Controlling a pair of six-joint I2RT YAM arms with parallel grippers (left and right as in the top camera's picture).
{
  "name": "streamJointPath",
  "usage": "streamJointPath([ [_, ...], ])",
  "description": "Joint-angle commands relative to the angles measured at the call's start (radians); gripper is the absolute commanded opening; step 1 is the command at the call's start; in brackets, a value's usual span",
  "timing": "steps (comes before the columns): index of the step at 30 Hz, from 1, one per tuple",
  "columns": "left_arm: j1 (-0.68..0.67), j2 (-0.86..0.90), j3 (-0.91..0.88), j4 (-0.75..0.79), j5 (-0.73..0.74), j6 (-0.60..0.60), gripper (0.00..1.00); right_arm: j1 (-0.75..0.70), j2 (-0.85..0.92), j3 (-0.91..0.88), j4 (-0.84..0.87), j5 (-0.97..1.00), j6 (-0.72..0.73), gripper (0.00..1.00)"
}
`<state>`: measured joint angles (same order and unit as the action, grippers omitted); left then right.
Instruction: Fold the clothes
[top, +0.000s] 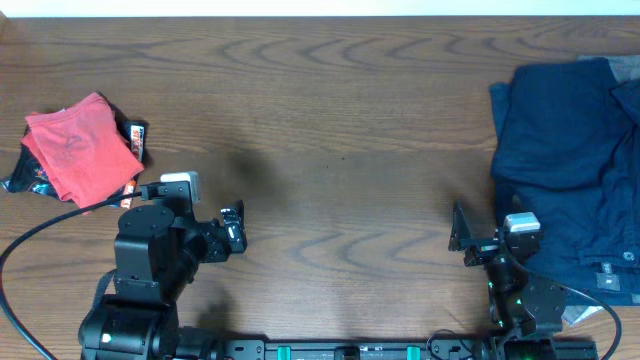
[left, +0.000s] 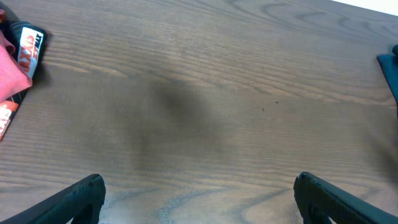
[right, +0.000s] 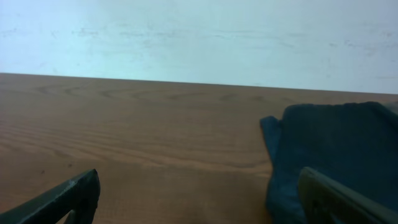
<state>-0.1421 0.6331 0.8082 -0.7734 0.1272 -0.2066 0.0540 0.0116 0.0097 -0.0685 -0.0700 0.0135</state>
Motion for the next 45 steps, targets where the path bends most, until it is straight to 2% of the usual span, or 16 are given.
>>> streamJointPath([
  [1,-0.002,0.002,-0.005,0.004,-0.009,-0.002,0.98,0.012,-0.006,-0.004,-0.002,0.011,-0.029,0.99],
  [29,-0.002,0.002,-0.006,0.005,-0.009,-0.002,0.98,0.012,-0.006,-0.004,-0.002,0.011,-0.029,0.99],
  [34,0.026,-0.051,-0.019,-0.063,-0.048,0.022,0.98,0.012,-0.006,-0.004,-0.002,0.011,-0.029,0.99],
  [40,0.091,-0.195,-0.187,-0.046,-0.061,0.029,0.98,0.012,-0.006,-0.004,-0.002,0.011,-0.029,0.99],
  [45,0.132,-0.356,-0.415,0.143,-0.061,0.08,0.98,0.012,-0.006,-0.004,-0.002,0.011,-0.029,0.99],
])
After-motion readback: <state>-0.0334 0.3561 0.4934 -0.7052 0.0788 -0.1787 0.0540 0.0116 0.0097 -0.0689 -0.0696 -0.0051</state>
